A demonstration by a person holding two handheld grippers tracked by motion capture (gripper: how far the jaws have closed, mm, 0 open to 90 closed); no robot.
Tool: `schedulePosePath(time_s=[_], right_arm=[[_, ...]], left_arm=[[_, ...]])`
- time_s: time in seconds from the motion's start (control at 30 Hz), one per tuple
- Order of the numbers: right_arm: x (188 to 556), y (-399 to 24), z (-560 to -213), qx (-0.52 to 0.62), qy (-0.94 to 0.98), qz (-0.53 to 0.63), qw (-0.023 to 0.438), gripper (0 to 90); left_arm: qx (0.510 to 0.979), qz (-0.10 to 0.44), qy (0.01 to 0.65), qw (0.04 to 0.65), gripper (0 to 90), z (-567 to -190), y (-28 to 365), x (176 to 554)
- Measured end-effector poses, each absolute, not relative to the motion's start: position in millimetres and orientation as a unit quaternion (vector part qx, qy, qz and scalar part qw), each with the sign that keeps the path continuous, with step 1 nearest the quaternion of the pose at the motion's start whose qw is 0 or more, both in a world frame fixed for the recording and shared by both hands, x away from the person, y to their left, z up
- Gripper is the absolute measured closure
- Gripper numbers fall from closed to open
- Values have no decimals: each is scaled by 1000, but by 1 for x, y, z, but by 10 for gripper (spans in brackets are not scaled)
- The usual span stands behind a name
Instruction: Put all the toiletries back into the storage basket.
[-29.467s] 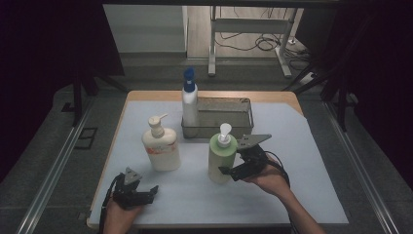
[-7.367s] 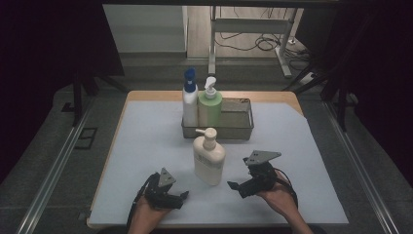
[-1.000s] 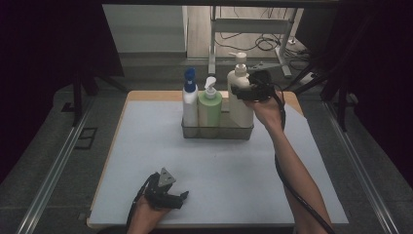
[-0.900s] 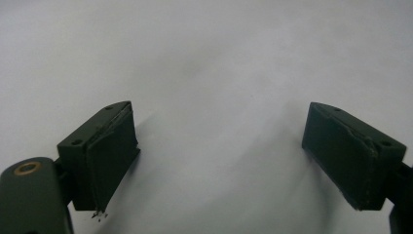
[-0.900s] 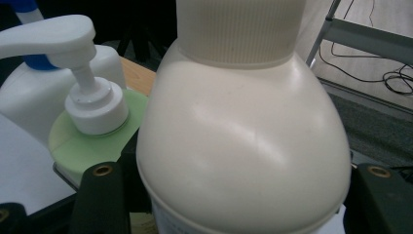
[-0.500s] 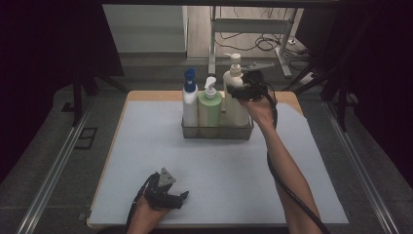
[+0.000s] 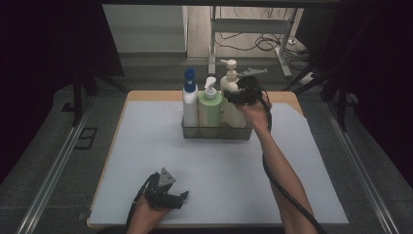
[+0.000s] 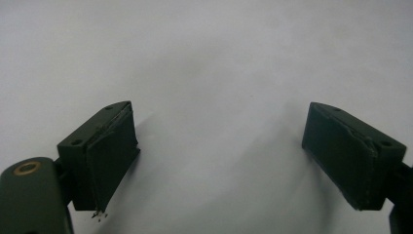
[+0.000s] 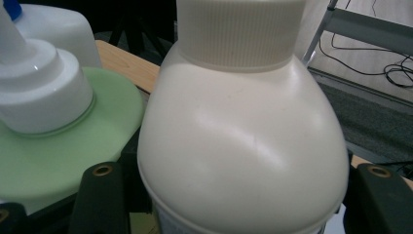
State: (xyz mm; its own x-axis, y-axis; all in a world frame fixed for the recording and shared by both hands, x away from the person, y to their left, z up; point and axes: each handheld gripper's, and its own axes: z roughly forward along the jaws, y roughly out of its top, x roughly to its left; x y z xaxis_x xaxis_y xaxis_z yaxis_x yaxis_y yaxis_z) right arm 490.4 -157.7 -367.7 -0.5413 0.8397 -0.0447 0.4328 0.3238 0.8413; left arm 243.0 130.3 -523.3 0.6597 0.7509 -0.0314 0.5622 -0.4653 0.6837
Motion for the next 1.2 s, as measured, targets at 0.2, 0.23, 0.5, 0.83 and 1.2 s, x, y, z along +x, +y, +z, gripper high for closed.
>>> schedulePosePath(time_s=[0.2, 0.23, 0.5, 0.83, 1.2], right_arm=[[486, -158, -373, 410, 779, 408, 243, 362], [485, -158, -373, 409, 780, 407, 242, 361], [477, -161, -377, 404, 784, 407, 237, 362], [469, -167, -387, 406, 787, 402, 234, 361], [465, -179, -402, 419, 784, 397, 227, 360]], left_arm=[[845, 138, 389, 341, 123, -523, 130, 243], [845, 138, 388, 340, 123, -523, 130, 243], [845, 138, 388, 341, 123, -523, 130, 243], [845, 138, 388, 341, 123, -523, 130, 243], [843, 138, 390, 343, 123, -523, 130, 243]])
